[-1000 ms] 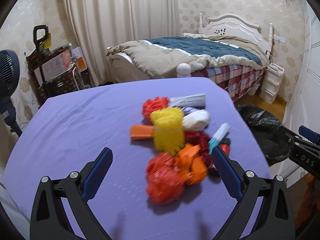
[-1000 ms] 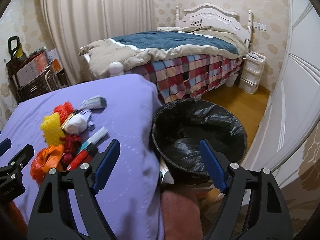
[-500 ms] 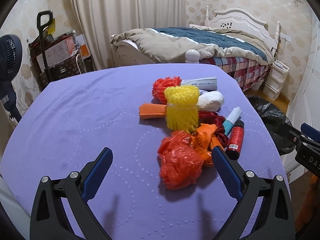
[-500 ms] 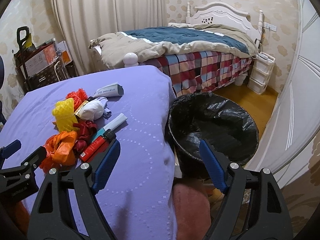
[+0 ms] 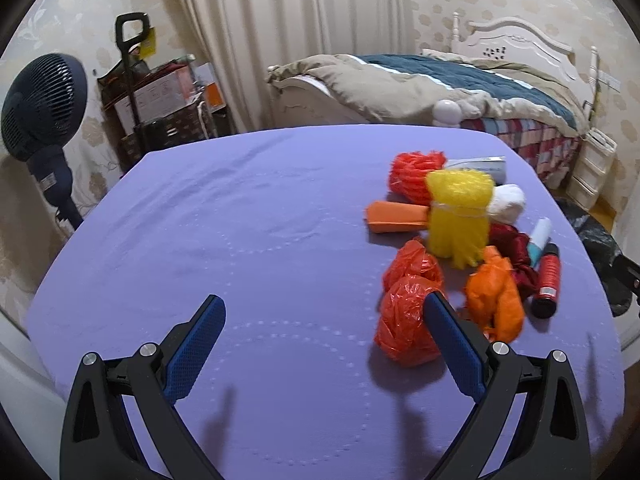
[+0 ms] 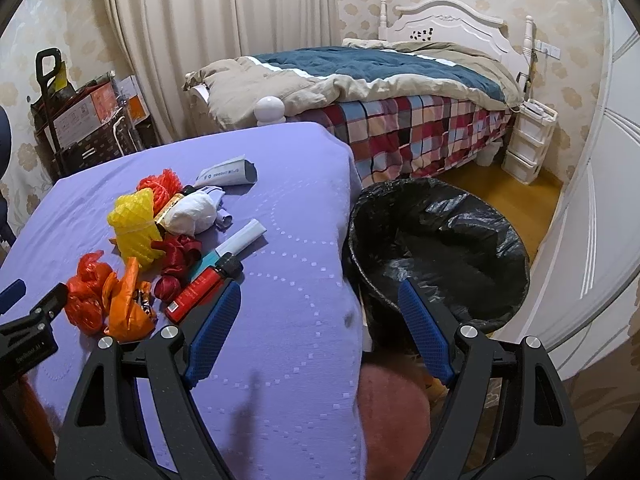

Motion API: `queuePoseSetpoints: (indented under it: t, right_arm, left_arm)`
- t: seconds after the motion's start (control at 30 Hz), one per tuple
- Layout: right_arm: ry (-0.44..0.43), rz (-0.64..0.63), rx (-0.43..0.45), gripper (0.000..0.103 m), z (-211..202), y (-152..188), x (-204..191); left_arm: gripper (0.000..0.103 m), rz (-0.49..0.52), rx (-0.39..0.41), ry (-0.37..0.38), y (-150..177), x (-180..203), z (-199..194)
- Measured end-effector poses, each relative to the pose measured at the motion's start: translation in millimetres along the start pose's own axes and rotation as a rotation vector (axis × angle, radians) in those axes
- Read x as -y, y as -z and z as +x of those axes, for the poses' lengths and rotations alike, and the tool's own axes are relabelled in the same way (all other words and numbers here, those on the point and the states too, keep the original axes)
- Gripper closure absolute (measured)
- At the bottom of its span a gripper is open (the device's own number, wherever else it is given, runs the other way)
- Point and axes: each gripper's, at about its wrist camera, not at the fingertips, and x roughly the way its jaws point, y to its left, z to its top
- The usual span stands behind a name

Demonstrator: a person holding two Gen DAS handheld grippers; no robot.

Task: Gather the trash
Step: 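Grasp the red plastic bag with the left gripper while the right gripper grasps the orange bag, then carry both bags over the black bin and open both grippers to drop them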

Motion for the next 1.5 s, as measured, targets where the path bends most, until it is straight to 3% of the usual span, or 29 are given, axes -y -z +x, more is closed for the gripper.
queuePoseSetpoints:
  t: [0.23, 0.4, 0.53, 0.67, 0.7, 0.77, 0.83, 0.9, 0.93, 1.07, 1.17, 1.4, 1.5]
  right_arm:
    - [-0.007, -0.008, 0.004, 0.024, -1, 0, -3]
    - [-0.009, -0.01, 0.004, 0.024, -1, 0, -5]
    - [-0.013, -0.02, 0.003, 0.024, -1, 0, -9]
    - [-0.018, -0.032, 0.005, 0.024, -3, 0, -16]
    - [-0.018, -0.034, 0.007, 0.024, -3, 1, -18]
    - [-0.022, -0.04, 0.011, 0.024, -4, 0, -20]
    - [-0.027, -0.048, 0.014, 0.024, -5, -1, -24]
    - [-0.033, -0.055, 0.017, 0.024, -5, -1, -29]
    - [-0.04, -0.059, 0.018, 0.024, -6, -1, -32]
    - [-0.068, -0.08, 0.023, 0.024, -7, -3, -44]
    - [-0.095, -0.116, 0.025, 0.024, -9, -2, -60]
    - [-0.212, -0.201, -0.015, 0.045, -6, 4, -110]
    - [-0.251, -0.232, -0.042, 0.049, 0, 7, -129]
  left_arm:
    - [0.007, -0.065, -0.049, -0.075, 2, -30, 12]
    - [0.007, -0.113, -0.042, -0.052, 1, -39, 0]
    - [0.007, -0.087, -0.011, -0.004, -6, -24, -6]
    - [0.007, -0.051, -0.028, 0.026, -8, -10, 12]
    - [0.009, -0.049, -0.041, 0.032, -8, -9, 17]
    - [0.042, -0.048, -0.075, 0.078, -8, -7, 27]
    - [0.045, -0.064, -0.111, 0.149, -7, -8, 36]
    - [0.05, -0.062, -0.115, 0.164, -6, -7, 38]
    - [0.058, -0.045, -0.111, 0.171, -5, -5, 38]
    - [0.061, 0.017, -0.073, 0.145, -1, 0, 30]
    - [0.061, 0.001, -0.058, 0.129, 3, -11, 24]
    - [0.061, -0.051, -0.023, 0.052, 7, -50, 10]
    - [0.061, -0.073, -0.005, 0.01, 10, -68, 6]
